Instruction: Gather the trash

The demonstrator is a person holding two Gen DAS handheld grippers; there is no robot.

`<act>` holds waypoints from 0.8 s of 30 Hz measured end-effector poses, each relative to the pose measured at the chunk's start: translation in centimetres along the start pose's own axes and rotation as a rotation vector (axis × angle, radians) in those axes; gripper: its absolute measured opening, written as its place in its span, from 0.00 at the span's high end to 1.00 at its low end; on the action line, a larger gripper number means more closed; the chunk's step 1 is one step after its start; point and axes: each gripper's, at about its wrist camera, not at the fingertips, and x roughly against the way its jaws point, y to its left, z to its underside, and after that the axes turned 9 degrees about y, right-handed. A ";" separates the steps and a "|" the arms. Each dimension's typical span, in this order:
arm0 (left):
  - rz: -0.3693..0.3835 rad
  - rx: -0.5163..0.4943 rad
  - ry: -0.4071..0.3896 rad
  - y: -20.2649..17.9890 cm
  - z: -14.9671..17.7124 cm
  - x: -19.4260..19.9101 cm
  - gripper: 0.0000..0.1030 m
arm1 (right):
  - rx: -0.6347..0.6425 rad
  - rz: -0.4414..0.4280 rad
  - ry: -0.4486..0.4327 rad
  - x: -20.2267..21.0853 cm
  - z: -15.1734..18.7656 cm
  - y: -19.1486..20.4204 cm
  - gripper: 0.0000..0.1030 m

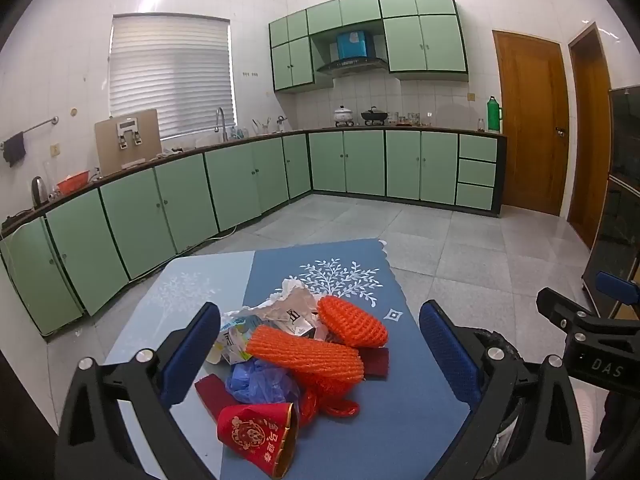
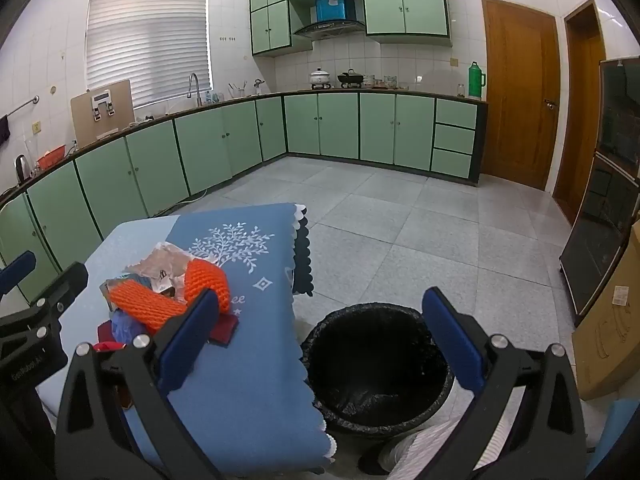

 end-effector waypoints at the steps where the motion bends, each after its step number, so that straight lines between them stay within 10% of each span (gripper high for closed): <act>1: 0.000 -0.001 0.001 0.0 0.0 0.0 0.06 | 0.000 -0.001 0.000 0.0 0.0 0.0 0.05; 24: 0.001 -0.010 0.013 -0.4 0.4 -1.0 0.06 | 0.002 0.004 0.002 -0.8 0.2 0.4 0.05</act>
